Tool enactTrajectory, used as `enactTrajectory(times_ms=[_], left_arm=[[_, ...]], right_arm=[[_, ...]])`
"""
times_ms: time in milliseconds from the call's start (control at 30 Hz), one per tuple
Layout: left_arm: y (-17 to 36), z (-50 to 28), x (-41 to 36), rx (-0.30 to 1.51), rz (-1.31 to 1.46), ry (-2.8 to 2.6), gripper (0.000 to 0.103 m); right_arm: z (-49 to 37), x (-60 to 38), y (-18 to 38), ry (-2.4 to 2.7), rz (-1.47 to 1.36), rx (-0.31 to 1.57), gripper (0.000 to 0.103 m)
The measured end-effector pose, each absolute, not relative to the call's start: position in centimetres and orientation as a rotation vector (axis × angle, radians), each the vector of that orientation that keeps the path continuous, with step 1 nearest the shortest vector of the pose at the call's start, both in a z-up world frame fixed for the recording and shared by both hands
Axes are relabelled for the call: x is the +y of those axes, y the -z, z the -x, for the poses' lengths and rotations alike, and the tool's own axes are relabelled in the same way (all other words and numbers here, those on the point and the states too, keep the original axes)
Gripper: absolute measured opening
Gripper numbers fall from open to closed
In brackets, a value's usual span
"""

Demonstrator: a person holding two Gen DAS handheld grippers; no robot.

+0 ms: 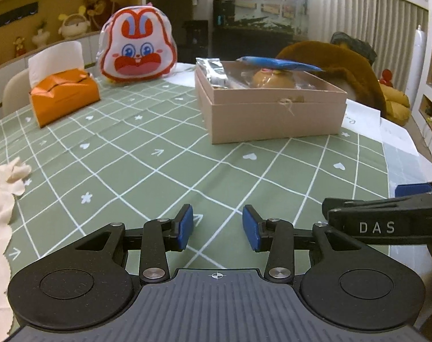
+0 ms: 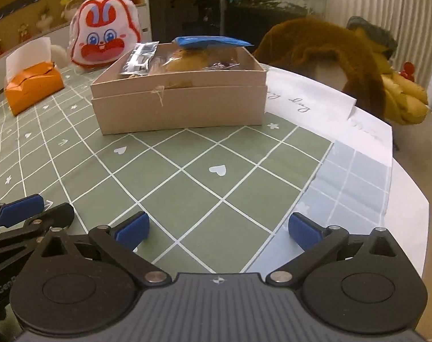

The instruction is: Organize snacks

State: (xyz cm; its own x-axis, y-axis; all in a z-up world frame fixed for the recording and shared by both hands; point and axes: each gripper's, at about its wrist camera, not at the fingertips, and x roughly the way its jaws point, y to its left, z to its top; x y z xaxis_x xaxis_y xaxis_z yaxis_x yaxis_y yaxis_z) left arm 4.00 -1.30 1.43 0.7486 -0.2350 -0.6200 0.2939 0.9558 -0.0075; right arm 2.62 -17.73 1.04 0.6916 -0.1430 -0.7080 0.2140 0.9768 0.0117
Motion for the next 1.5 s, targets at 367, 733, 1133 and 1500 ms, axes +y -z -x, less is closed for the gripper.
enactTrajectory(times_ms=[367, 733, 1133, 1500], left_arm=[[-1.3, -4.1, -1.3, 0.659, -0.100, 0.299, 0.045], [-1.3, -4.1, -1.3, 0.659, -0.099, 0.299, 0.045], [-1.3, -4.1, -1.3, 0.660, -0.096, 0.301, 0.045], [-1.3, -4.1, -1.2, 0.659, -0.097, 0.301, 0.045]], right_arm=[[-1.2, -17.6, -0.6, 0.174, -0.082, 0.709, 0.103], [-1.2, -17.5, -0.6, 0.177, -0.083, 0.709, 0.103], [-1.2, -17.5, -0.6, 0.177, -0.083, 0.709, 0.103], [-1.2, -17.5, -0.6, 0.177, -0.084, 0.709, 0.103]])
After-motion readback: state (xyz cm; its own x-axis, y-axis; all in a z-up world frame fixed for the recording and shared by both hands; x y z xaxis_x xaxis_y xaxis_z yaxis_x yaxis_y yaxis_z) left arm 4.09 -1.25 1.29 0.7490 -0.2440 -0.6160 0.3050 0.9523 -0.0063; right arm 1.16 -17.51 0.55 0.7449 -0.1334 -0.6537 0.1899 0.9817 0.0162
